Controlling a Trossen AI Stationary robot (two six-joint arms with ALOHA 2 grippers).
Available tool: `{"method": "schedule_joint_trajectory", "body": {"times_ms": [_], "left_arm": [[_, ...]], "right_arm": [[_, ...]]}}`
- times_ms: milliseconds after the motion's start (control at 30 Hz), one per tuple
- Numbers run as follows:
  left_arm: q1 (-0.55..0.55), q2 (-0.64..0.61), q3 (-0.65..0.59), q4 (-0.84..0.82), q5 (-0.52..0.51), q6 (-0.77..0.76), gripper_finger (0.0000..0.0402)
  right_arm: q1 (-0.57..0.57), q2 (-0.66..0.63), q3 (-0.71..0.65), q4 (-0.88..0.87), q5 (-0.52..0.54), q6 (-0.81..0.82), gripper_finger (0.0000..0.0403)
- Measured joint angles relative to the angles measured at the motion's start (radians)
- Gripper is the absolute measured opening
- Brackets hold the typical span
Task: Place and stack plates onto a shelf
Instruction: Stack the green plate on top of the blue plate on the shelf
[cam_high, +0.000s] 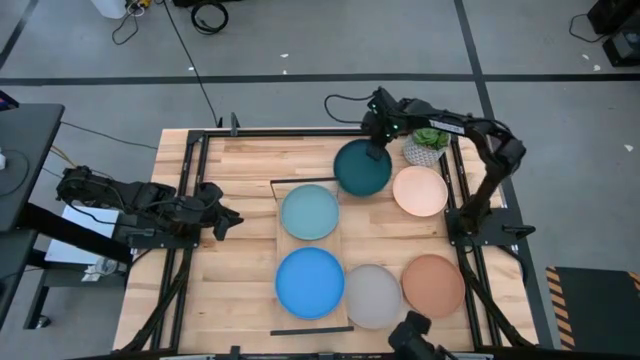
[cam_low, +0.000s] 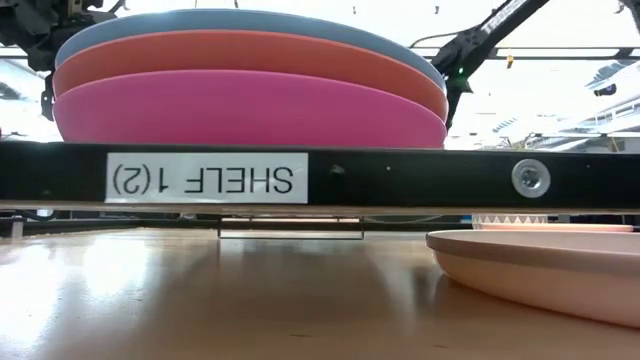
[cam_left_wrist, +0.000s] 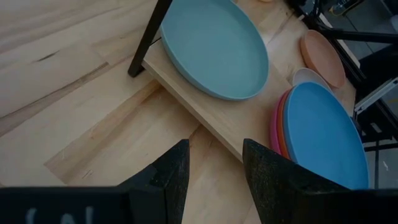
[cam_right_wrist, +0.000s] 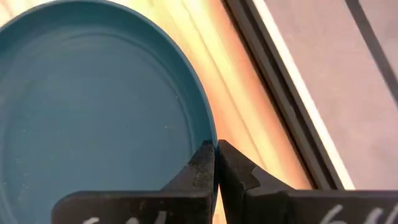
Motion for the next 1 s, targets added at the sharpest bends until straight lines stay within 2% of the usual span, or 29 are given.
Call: {"method": "schedule_joint_trajectory", "body": {"times_ms": [200,333,467,600,733,1000], "left_arm": [[0.0,0.001,0.0,0.005,-0.008,-0.017,0.0155],[0.0,0.005,0.0,0.042,-0.012,0.007,0.0155],[0.0,0.006,0.0,0.117,-0.009,0.165,0.0155],[0.0,0.006,0.0,0.212,-0.018,0.371,0.0155],[0.0,0.006,0.0,0.308,-0.019,0.539,0.0155],[-0.001,0.006,0.0,0.433,0.001,0.762,0.0155]], "right_arm": [[0.059,-0.108,0.002,-0.099,0.012,0.069,0.0012],[0.114,-0.14,0.001,-0.188,0.065,0.133,0.0012],[0.172,-0.143,0.001,-0.343,0.12,0.198,0.0012],[0.244,-0.136,0.001,-0.481,0.114,0.252,0.0012],[0.34,-0.151,0.0,-0.517,0.05,0.291,0.0015],[0.548,-0.228,0.001,-0.541,-0.015,0.416,0.0014]]}}
